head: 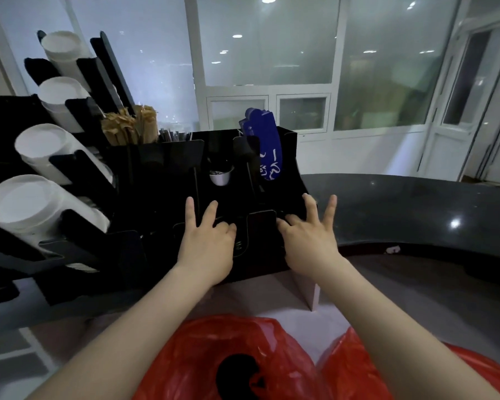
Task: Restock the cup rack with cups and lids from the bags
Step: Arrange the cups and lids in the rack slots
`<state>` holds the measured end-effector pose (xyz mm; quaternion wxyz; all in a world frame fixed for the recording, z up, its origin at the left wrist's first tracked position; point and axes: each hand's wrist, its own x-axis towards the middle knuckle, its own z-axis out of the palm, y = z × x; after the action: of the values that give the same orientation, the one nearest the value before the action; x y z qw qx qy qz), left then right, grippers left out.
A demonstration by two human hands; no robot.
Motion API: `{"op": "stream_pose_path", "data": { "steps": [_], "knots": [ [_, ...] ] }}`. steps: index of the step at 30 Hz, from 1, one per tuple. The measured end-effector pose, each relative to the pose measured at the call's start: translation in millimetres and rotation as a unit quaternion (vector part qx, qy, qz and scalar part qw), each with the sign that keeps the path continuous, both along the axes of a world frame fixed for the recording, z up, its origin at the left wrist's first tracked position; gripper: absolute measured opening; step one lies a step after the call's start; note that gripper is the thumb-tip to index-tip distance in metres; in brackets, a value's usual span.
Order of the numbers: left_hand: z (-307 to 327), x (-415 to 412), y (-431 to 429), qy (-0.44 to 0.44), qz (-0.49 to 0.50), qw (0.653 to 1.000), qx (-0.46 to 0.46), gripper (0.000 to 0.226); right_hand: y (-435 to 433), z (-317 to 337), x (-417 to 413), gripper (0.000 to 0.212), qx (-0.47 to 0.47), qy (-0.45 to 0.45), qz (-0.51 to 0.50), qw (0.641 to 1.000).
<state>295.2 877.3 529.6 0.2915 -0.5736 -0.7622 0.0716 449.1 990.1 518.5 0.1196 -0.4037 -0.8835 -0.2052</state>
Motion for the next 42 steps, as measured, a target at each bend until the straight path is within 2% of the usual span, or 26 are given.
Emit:
{"op": "stream_pose_path", "data": {
  "steps": [3, 5, 7, 9, 10, 11, 13, 16, 18, 22, 24, 27, 31, 33, 34, 37, 39, 41, 42],
  "knots": [
    [-1, 5, -10, -0.023, -0.015, 1.0, 0.013, 0.076, -5, 2, 7, 0.074, -0.023, -0.005, 0.003, 1.0],
    [-9, 9, -29, -0.065, -0.037, 0.996, 0.052, 0.085, -16, -1, 14, 0.081, -0.05, 0.042, 0.024, 0.998],
    [-23, 10, -55, -0.12, -0.065, 0.984, 0.112, 0.085, -35, -11, 21, 0.077, -0.06, 0.188, 0.087, 0.977],
    [-39, 8, -81, -0.173, -0.079, 0.972, 0.136, 0.083, -60, -27, 27, 0.063, -0.081, 0.345, 0.166, 0.92],
    [-47, 6, -93, -0.194, -0.077, 0.968, 0.137, 0.083, -73, -37, 28, 0.058, -0.103, 0.394, 0.192, 0.893],
    [-55, 4, -103, -0.212, -0.073, 0.965, 0.134, 0.083, -85, -47, 27, 0.054, -0.134, 0.407, 0.203, 0.881],
    [-67, -1, -119, -0.236, -0.063, 0.962, 0.123, 0.082, -103, -67, 21, 0.05, -0.186, 0.363, 0.219, 0.886],
    [-83, -5, -137, -0.25, -0.053, 0.961, 0.108, 0.081, -118, -97, 7, 0.039, -0.262, 0.249, 0.229, 0.904],
    [-90, -7, -145, -0.259, -0.043, 0.96, 0.097, 0.081, -125, -116, -2, 0.041, -0.297, 0.171, 0.203, 0.917],
    [-101, -18, -158, -0.272, -0.029, 0.958, 0.085, 0.077, -141, -147, -19, 0.061, -0.277, -0.006, 0.125, 0.953],
    [-104, -24, -165, -0.281, -0.028, 0.956, 0.076, 0.078, -148, -157, -26, 0.057, -0.261, -0.08, 0.096, 0.957],
    [-110, -34, -176, -0.291, -0.044, 0.954, 0.058, 0.078, -154, -162, -28, 0.029, -0.22, -0.076, 0.072, 0.97],
    [-115, -51, -186, -0.309, -0.073, 0.947, 0.056, 0.074, -164, -150, -27, 0.019, -0.219, 0.051, 0.063, 0.972],
    [-117, -55, -190, -0.339, -0.099, 0.933, 0.071, 0.071, -171, -136, -27, 0.012, -0.271, 0.169, 0.061, 0.946],
    [-117, -56, -192, -0.362, -0.11, 0.922, 0.084, 0.069, -176, -128, -27, 0.008, -0.309, 0.229, 0.059, 0.921],
    [-117, -57, -195, -0.45, -0.124, 0.875, 0.133, 0.062, -192, -105, -28, 0.001, -0.436, 0.383, 0.077, 0.811],
    [-113, -57, -196, -0.531, -0.129, 0.823, 0.156, 0.057, -206, -92, -26, 0.01, -0.493, 0.441, 0.101, 0.743],
    [-108, -57, -194, -0.611, -0.13, 0.761, 0.174, 0.044, -213, -85, -24, 0.015, -0.53, 0.464, 0.102, 0.702],
    [-106, -59, -193, -0.631, -0.128, 0.742, 0.187, 0.036, -217, -82, -23, 0.015, -0.537, 0.477, 0.096, 0.689]
  ]
}}
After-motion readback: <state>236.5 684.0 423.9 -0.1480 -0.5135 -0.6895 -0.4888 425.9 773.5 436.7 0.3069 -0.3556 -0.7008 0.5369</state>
